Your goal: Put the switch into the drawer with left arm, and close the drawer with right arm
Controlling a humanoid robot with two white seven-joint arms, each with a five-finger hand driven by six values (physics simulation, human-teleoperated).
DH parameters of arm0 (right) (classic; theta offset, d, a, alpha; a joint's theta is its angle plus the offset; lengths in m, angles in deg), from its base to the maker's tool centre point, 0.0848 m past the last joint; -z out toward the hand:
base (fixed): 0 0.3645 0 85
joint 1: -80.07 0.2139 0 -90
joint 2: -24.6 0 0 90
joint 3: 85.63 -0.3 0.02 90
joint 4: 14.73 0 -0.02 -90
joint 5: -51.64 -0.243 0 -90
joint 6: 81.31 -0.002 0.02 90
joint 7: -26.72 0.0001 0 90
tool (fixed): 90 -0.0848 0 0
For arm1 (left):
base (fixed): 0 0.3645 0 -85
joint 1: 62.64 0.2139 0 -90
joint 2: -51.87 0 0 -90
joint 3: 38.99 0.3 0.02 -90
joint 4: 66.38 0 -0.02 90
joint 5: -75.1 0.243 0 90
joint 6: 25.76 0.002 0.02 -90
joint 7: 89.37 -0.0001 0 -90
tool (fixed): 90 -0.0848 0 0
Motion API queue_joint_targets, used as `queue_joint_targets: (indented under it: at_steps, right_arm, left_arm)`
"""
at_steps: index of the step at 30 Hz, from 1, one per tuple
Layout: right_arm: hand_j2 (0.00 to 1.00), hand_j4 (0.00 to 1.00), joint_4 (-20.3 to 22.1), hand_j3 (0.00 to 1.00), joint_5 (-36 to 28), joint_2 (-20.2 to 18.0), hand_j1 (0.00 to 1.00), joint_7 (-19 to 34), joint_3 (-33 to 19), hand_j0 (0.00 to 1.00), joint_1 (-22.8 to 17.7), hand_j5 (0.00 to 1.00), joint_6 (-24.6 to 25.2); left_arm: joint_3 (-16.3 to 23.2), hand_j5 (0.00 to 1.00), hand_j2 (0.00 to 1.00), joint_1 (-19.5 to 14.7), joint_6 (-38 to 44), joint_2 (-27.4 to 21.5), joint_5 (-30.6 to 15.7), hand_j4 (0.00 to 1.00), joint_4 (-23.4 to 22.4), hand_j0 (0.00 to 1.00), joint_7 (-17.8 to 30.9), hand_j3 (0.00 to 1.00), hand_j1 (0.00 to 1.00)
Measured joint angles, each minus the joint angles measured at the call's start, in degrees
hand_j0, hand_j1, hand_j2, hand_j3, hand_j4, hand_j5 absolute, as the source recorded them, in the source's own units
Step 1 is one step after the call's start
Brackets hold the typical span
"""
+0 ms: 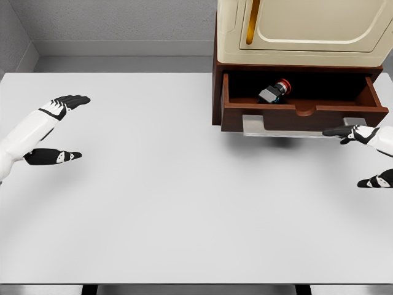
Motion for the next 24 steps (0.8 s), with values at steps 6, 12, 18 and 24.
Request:
queue_joint_targets:
  at_steps: [6,12,18,24]
  right_arm:
    - [0.99,0.99,-0.03,0.99,-0.06,-0.53,0.99,-0.02,0.00,0.99,-0.79,0.99,-0.02]
    - [0.99,0.99,-0.13,0.99,-0.02,-0.89,0.99,-0.03,0.00,0.99,-1.84,0.99,-0.02]
    - [1.00,1.00,-0.23,1.00,0.35,-0.97,1.00,-0.07,-0.20,1.00,-2.02,1.00,-0.03]
    - [1.00,1.00,-1.20,1.00,-2.73,-1.07,1.00,-0.31,-0.63,1.00,-1.14,1.00,-0.04]
  left_arm:
    - [0.00,1.00,1.00,0.00,0.00,0.00,0.00,1.00,0.01,1.00,0.00,1.00,1.00]
    - [-0.07,1.00,1.00,0.35,0.00,0.00,0.01,1.00,0.01,1.00,0.00,1.00,1.00]
    - [-0.08,1.00,1.00,0.35,0.00,0.00,-0.06,1.00,0.01,1.00,0.00,1.00,1.00]
    - [-0.46,1.00,1.00,0.79,0.00,0.33,-0.07,1.00,0.01,1.00,0.00,1.00,1.00]
